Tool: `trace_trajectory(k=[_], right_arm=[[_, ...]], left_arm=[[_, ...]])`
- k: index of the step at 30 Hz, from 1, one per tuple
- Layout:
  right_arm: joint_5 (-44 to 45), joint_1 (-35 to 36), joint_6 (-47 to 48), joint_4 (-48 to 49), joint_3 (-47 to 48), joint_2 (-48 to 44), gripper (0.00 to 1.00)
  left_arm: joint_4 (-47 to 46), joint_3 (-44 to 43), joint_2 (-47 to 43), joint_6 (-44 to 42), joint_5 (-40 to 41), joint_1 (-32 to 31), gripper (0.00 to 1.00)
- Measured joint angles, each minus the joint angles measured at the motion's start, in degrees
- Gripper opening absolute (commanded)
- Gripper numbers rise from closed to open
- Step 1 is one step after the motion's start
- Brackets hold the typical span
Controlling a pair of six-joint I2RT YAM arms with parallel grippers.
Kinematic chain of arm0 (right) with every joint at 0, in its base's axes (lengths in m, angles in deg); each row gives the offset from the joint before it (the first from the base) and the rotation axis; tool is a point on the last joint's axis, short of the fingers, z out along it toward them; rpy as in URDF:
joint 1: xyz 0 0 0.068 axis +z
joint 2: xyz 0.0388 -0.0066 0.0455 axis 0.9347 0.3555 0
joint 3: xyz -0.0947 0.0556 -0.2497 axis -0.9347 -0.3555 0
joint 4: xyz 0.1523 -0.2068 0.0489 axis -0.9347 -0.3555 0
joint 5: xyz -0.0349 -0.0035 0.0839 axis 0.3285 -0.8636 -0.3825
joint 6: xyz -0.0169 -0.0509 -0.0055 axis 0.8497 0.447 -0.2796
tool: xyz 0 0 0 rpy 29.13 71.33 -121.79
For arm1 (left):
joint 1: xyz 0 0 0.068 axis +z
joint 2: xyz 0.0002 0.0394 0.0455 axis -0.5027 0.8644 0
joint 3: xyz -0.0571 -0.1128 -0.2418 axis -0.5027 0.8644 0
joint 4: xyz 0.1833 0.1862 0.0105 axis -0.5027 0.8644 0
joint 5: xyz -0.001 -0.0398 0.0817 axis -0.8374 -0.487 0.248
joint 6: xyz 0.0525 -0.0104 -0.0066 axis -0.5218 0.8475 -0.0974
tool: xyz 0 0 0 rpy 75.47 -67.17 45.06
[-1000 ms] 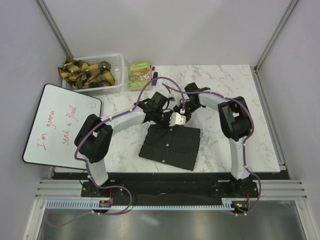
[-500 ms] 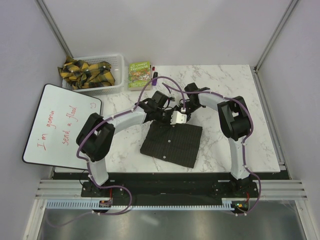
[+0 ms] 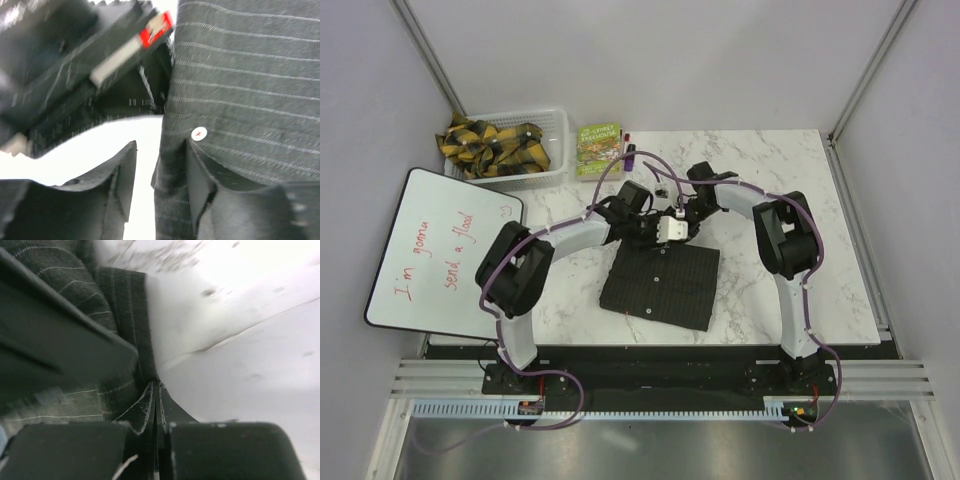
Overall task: Fold and stack the long sleeve shirts
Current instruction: Fold the shirt
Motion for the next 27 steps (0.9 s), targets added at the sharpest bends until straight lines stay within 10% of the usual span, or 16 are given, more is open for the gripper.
trace_trajectory(k=[4, 14, 27], right_arm=[[1.9, -0.2, -1.1, 1.3, 4.5, 2.1, 0.07], [10.8, -4.4, -5.8, 4.6, 15.6, 1.8, 0.82], [-6.4, -5.6, -24.8, 11.2, -22.6, -30.4, 0.8]], left_arm=[[0.8, 0.0, -1.8, 4.7, 0.9, 3.4, 0.65], [9.2, -2.6, -11.1, 27.9, -6.8, 15.6, 0.72], [5.6, 4.0, -7.2, 61.5, -27.1, 16.5, 0.7]])
